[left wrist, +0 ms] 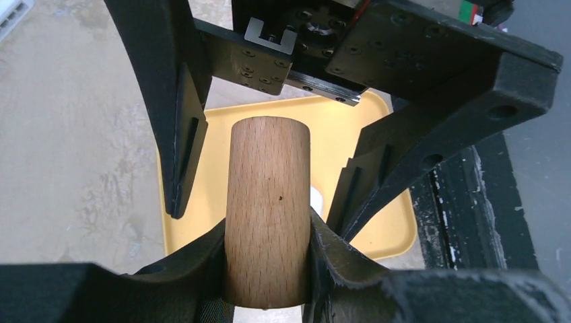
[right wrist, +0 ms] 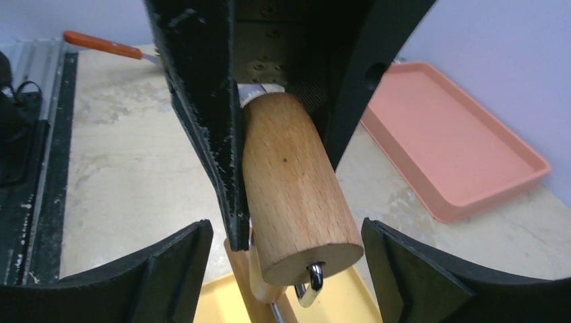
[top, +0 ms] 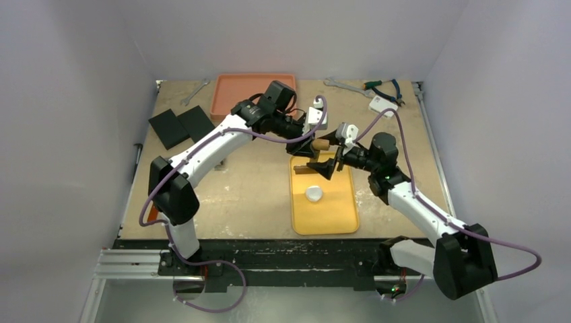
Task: Roll out the dumpling wrappers from the dough
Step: Pick up the rolling pin from the center of the board.
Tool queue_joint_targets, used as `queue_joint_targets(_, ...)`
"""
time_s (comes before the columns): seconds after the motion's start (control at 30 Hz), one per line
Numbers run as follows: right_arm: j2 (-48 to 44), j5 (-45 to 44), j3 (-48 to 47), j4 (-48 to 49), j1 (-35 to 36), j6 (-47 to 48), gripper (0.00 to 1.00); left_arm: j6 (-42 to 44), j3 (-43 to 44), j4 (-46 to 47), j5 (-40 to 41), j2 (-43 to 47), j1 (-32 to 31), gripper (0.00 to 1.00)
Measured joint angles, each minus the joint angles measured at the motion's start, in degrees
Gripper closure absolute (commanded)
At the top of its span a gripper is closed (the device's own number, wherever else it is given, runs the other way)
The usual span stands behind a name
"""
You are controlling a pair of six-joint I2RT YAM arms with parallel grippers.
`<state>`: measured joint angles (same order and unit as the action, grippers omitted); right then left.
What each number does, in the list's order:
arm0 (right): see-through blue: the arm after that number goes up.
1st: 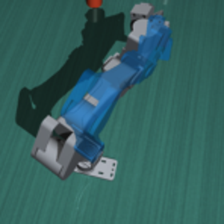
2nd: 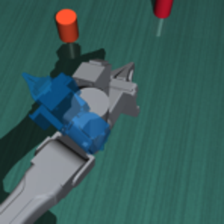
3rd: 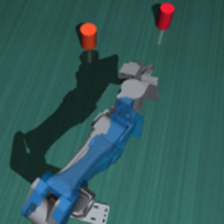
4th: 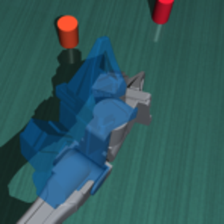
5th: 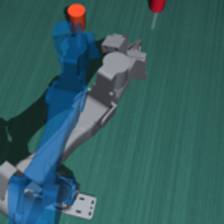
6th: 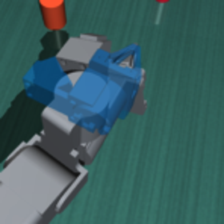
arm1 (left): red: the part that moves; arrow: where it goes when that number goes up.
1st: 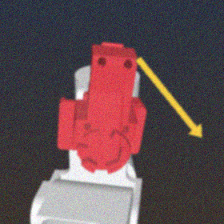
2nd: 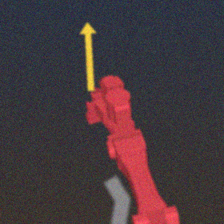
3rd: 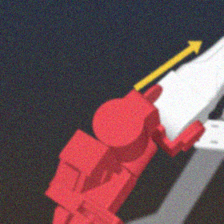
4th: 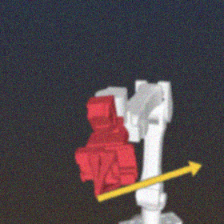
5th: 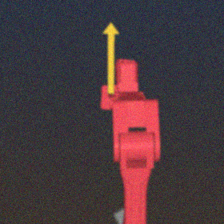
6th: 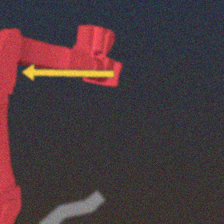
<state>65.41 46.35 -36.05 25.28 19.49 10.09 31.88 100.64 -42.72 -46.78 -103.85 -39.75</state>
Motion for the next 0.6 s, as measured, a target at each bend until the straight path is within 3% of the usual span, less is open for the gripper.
queue_joint_targets(0.13,-1.38,1.7,1.14,2.32,0.0,-1.16,0.41,-1.11,0.02,-0.44,-1.09,0.31,-0.09,1.0)
queue_joint_targets(0.2,-1.99,2.67,1.66,4.07,0.0,-2.21,0.47,-1.51,0.33,-0.7,-1.64,0.37,-0.09,1.0)
queue_joint_targets(0.47,-0.79,5.86,2.71,9.27,-0.44,-7.54,0.5,-2.86,0.52,-0.74,-3.37,0.5,-0.02,1.0)
queue_joint_targets(0.6,0.31,7.43,2.54,9.97,-0.72,-8.0,0.45,-3.8,0.52,-1.09,-3.5,0.5,0.07,1.0)
